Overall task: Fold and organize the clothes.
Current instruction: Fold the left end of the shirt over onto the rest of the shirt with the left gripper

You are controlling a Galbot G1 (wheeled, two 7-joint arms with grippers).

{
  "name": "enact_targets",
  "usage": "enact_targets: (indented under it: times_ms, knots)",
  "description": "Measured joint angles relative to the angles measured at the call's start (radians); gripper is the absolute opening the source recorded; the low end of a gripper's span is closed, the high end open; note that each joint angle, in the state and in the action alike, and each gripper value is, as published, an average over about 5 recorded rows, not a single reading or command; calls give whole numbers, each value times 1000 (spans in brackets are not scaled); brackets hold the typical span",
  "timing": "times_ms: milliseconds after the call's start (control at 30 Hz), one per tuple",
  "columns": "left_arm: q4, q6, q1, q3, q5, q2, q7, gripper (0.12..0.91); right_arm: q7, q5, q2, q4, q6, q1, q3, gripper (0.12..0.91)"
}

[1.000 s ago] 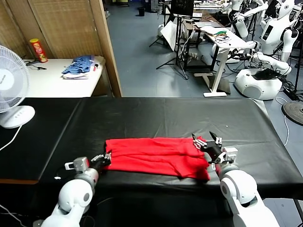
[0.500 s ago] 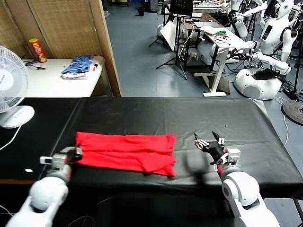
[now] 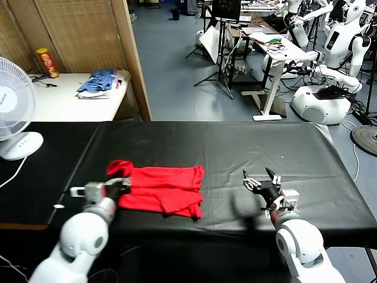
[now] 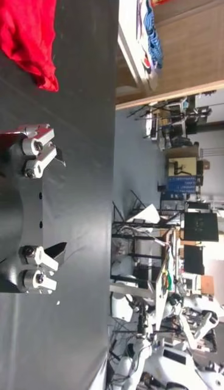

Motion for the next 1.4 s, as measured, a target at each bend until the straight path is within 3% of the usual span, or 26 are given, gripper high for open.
enact_targets:
  times_ms: [333, 567, 800, 900, 1067, 1167, 1267, 1400]
  knots:
    - [41, -22, -29, 131, 17, -166, 10, 162, 1, -8, 13, 6, 0, -12, 14, 798]
    - [70, -30, -25, 162, 45, -203, 21, 162, -2, -8, 14, 6, 0, -14, 14, 798]
    - [103, -60, -14, 172, 98, -231, 52, 175, -18, -8, 11, 6, 3, -5, -2, 798]
    - [115, -71, -11, 180, 81, -249, 57, 278, -21, -8, 5, 0, 3, 2, -4, 798]
    - [114, -82, -2, 196, 32, -297, 54, 563, -27, -10, 0, -20, 4, 21, -22, 798]
    - [100, -93, -1, 202, 63, -320, 58, 711, -46, -14, -2, -31, 6, 36, -41, 798]
    - [74, -123, -7, 191, 141, -315, 82, 784, -81, -25, -11, -42, 15, 53, -70, 798]
    - [37, -163, -2, 141, 257, -251, 112, 797, -149, -59, -29, -66, 36, 93, -143, 798]
